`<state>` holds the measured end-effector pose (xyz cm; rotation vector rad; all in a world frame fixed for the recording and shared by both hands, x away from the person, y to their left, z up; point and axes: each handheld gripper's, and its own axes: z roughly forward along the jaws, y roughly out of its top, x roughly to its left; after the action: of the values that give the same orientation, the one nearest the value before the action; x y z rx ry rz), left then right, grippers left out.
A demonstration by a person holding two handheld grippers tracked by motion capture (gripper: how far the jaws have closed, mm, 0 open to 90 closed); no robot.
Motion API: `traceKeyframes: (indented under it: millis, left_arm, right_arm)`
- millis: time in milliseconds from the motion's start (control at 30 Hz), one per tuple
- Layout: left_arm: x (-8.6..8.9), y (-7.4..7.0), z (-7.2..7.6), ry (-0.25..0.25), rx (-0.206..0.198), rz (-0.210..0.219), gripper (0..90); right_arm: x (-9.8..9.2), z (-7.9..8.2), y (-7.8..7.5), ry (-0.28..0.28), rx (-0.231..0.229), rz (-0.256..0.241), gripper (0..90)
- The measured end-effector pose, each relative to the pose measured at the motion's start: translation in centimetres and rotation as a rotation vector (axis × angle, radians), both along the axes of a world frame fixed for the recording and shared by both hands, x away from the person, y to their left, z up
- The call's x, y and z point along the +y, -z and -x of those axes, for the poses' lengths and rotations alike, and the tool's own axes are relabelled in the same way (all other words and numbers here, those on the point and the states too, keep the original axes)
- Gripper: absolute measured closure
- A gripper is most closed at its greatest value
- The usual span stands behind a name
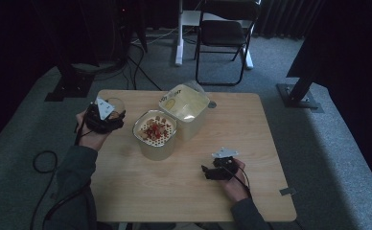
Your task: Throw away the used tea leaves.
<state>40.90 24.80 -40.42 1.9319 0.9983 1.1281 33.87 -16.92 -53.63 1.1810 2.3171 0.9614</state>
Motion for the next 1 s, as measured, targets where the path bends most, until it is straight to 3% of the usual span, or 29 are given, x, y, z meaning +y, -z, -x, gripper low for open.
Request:
traceKeyframes:
  millis: [200,233,367,600,1000]
  left_arm:
    - [-0.4,-0.5,-0.3,0.008,-0.003,-0.033,28.5]
    - [-0.7,-0.9,-0.4,0.013,-0.007,-0.064,28.5]
    - [-1.2,-1.2,-0.6,0.015,-0.019,-0.110,28.5]
    - [-2.4,-1.6,-0.6,0.024,-0.045,-0.208,28.5]
    - [-3.7,-2.6,-0.6,0.048,-0.059,-0.330,29.0]
  right_arm:
    - [-1.7,0.4,0.5,0.033,0.000,-0.006,22.3]
    - [-2.3,0.5,0.8,0.053,0.009,-0.011,22.0]
    - [-3.1,0.5,1.0,0.069,0.010,-0.015,21.8]
    - [-3.4,0.5,1.1,0.072,0.000,-0.021,21.3]
    - [-3.6,0.6,1.3,0.067,-0.013,-0.033,21.1]
